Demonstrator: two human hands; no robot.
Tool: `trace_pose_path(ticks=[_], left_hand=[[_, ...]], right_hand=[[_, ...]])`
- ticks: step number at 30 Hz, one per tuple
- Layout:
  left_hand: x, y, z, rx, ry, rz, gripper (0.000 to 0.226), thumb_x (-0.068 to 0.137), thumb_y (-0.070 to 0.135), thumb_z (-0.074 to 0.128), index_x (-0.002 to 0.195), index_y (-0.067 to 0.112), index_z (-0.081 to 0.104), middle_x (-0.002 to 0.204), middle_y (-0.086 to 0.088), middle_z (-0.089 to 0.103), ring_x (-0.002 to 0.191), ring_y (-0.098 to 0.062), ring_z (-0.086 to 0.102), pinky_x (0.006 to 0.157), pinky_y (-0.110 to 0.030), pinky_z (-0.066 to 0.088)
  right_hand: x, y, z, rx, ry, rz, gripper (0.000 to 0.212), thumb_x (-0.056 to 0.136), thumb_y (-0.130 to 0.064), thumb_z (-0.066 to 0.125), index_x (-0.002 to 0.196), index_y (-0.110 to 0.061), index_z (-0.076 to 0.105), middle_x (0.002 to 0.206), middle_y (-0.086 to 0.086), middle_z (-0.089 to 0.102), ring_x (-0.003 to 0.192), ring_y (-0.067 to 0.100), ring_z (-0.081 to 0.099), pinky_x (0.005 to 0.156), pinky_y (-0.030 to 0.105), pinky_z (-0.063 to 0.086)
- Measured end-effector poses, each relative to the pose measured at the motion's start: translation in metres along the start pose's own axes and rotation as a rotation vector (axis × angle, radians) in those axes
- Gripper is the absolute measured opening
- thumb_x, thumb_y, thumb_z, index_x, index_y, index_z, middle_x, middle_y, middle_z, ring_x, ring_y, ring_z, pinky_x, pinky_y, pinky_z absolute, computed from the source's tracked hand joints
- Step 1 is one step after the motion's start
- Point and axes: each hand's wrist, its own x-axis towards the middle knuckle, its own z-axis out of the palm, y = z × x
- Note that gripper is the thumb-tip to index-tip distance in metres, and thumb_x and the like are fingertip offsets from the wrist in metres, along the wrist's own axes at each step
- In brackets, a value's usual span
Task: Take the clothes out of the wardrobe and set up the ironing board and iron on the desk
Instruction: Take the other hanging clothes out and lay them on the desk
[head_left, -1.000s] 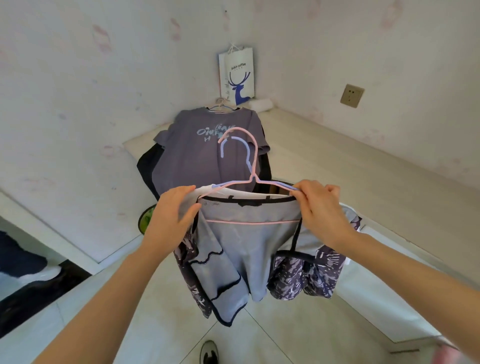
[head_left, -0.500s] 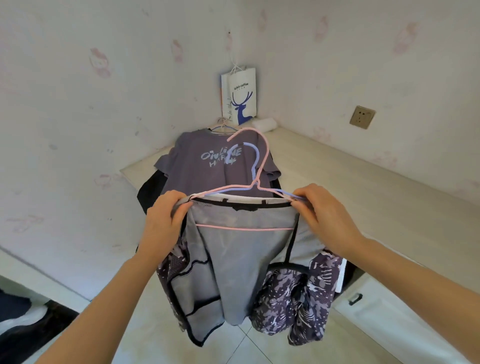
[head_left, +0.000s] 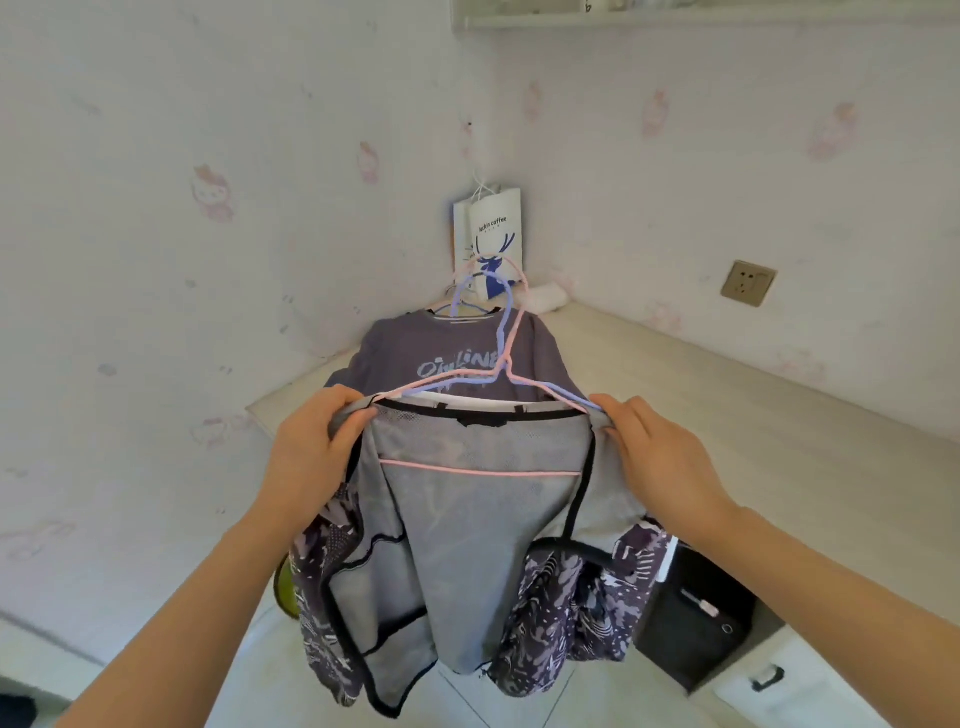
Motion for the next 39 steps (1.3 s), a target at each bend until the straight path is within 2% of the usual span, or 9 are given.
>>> trace_pose_path(ticks=[3, 7, 11, 15, 20, 26, 33, 37, 39], left_hand=[[0.031, -0.004, -0.008, 0.070, 0.039, 0.034, 0.008, 0.093, 0.030, 0.057, 0.087, 0.035, 0.060, 0.082, 0.016, 0.061, 0.081, -0.001, 0.056, 0.071, -0.008, 0.038], [0.076, -0.004, -0.015, 0.167, 0.095, 0.053, 0.016, 0.093, 0.033, 0.057, 0.096, 0.021, 0.067, 0.088, 0.002, 0.063, 0.084, -0.019, 0.058, 0.077, -0.036, 0.047], [0.120, -0.001, -0.019, 0.220, 0.128, 0.077, 0.021, 0.093, 0.034, 0.057, 0.099, 0.019, 0.069, 0.083, -0.004, 0.061, 0.083, -0.023, 0.057, 0.077, -0.042, 0.048], [0.168, -0.004, -0.017, 0.241, 0.144, 0.077, 0.023, 0.092, 0.037, 0.057, 0.101, 0.020, 0.070, 0.087, -0.004, 0.064, 0.085, -0.022, 0.059, 0.078, -0.040, 0.048], [0.233, -0.015, -0.003, 0.239, 0.174, 0.027, 0.018, 0.088, 0.040, 0.061, 0.092, 0.024, 0.067, 0.089, 0.003, 0.068, 0.085, -0.019, 0.061, 0.076, -0.039, 0.050], [0.316, -0.034, 0.026, 0.267, 0.174, -0.033, 0.015, 0.087, 0.043, 0.061, 0.081, 0.029, 0.062, 0.076, 0.007, 0.064, 0.077, -0.019, 0.059, 0.071, -0.038, 0.050], [0.385, -0.082, 0.073, 0.305, 0.099, -0.129, 0.018, 0.087, 0.044, 0.062, 0.079, 0.028, 0.064, 0.073, 0.004, 0.063, 0.075, -0.020, 0.058, 0.069, -0.036, 0.049], [0.414, -0.120, 0.106, 0.304, 0.028, -0.200, 0.020, 0.088, 0.044, 0.061, 0.073, 0.029, 0.059, 0.065, 0.009, 0.057, 0.069, -0.018, 0.055, 0.064, -0.033, 0.045], [0.426, -0.142, 0.125, 0.299, -0.004, -0.227, 0.022, 0.088, 0.042, 0.061, 0.072, 0.028, 0.057, 0.064, 0.010, 0.055, 0.068, -0.017, 0.054, 0.061, -0.032, 0.042]], right_hand=[[0.031, -0.001, -0.003, 0.075, 0.013, 0.060, 0.045, 0.087, 0.000, 0.061, 0.130, -0.011, 0.054, 0.097, 0.011, 0.061, 0.064, 0.033, 0.060, 0.045, 0.041, 0.049], [0.076, 0.002, -0.006, 0.165, 0.117, 0.106, 0.030, 0.099, -0.022, 0.042, 0.125, -0.017, 0.055, 0.109, 0.005, 0.062, 0.085, 0.032, 0.064, 0.064, 0.043, 0.052], [0.125, 0.015, -0.006, 0.203, 0.141, 0.144, 0.028, 0.098, -0.026, 0.041, 0.119, -0.017, 0.056, 0.116, 0.004, 0.063, 0.097, 0.032, 0.062, 0.077, 0.042, 0.050], [0.176, 0.032, -0.003, 0.224, 0.130, 0.130, 0.024, 0.097, -0.029, 0.040, 0.111, -0.020, 0.057, 0.104, 0.003, 0.066, 0.092, 0.029, 0.061, 0.074, 0.040, 0.048], [0.243, 0.061, 0.011, 0.301, 0.103, 0.123, 0.016, 0.097, -0.026, 0.045, 0.104, -0.021, 0.057, 0.092, 0.000, 0.066, 0.084, 0.024, 0.060, 0.071, 0.041, 0.048], [0.327, 0.104, 0.046, 0.352, 0.044, 0.122, 0.017, 0.098, -0.027, 0.044, 0.105, -0.016, 0.055, 0.096, 0.003, 0.066, 0.088, 0.027, 0.060, 0.076, 0.044, 0.049], [0.396, 0.144, 0.118, 0.378, -0.066, 0.101, 0.016, 0.098, -0.025, 0.044, 0.103, -0.015, 0.055, 0.091, 0.004, 0.066, 0.084, 0.025, 0.060, 0.072, 0.040, 0.048], [0.427, 0.160, 0.170, 0.401, -0.143, 0.167, 0.018, 0.099, -0.027, 0.045, 0.105, -0.016, 0.057, 0.094, 0.002, 0.065, 0.088, 0.024, 0.059, 0.075, 0.039, 0.048], [0.440, 0.168, 0.201, 0.388, -0.194, 0.202, 0.016, 0.098, -0.029, 0.045, 0.099, -0.017, 0.055, 0.088, -0.001, 0.060, 0.086, 0.023, 0.058, 0.072, 0.037, 0.046]])
